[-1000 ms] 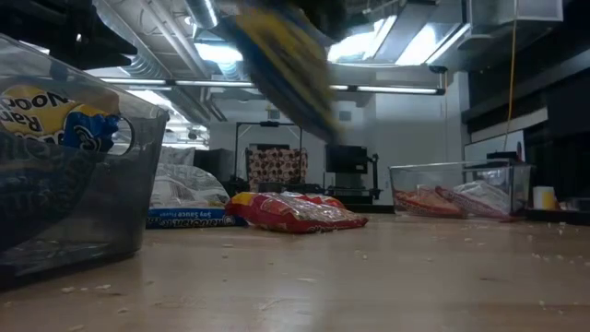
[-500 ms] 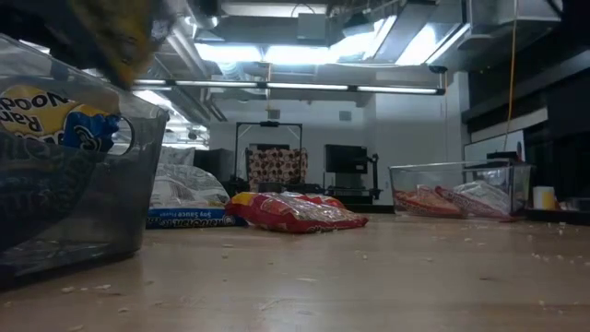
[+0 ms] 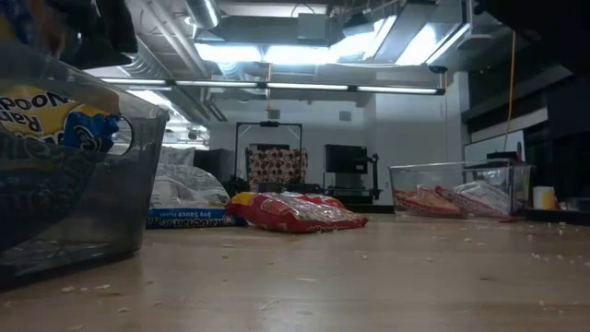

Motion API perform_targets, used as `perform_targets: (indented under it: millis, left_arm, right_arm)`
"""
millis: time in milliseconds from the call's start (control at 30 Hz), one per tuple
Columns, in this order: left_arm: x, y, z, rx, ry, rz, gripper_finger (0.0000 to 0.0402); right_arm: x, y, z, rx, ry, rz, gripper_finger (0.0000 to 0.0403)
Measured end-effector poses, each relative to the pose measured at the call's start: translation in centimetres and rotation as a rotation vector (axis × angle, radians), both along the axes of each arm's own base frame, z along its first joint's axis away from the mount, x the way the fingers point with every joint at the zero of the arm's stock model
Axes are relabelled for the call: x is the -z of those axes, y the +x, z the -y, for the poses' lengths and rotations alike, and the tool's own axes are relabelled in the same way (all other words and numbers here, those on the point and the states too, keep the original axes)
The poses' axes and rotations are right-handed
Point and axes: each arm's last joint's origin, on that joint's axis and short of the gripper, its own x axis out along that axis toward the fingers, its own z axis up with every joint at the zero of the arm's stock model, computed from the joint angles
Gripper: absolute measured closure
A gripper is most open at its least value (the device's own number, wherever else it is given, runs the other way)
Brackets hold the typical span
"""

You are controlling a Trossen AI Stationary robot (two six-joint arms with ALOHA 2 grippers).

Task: Sort Maruchan noodles
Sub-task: Put the blue noodle pack into the black bin

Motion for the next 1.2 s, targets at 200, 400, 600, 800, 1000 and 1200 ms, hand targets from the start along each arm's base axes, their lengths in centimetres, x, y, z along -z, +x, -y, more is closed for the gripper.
perform_targets:
  millis: [200,400,600,800,1000,1200]
  left_arm:
    - [0.0,0.0,0.0,0.0,0.002,-0.004,0.0262]
    - [0.0,0.0,0.0,0.0,0.004,-0.006,0.0262]
    - [0.1,0.0,0.0,0.0,0.011,-0.016,0.0262]
    - [0.1,0.0,0.0,0.0,0.011,-0.016,0.0262]
    - [0.1,0.0,0.0,0.0,0.011,-0.016,0.0262]
    - [0.1,0.0,0.0,-0.001,0.011,-0.016,0.0262]
  right_arm:
    - [2.2,-0.3,0.2,0.075,-0.089,-0.121,0.0398]
    - [2.6,-0.5,0.5,0.065,-0.189,-0.13,0.0368]
    - [3.1,-0.7,0.6,0.058,-0.226,-0.173,0.0287]
    - [1.7,-0.2,1.2,0.088,-0.212,-0.115,0.0223]
    - [1.0,-0.2,1.2,0.105,-0.265,-0.084,0.0227]
    - [3.1,-0.4,1.5,0.113,-0.334,-0.133,0.0245]
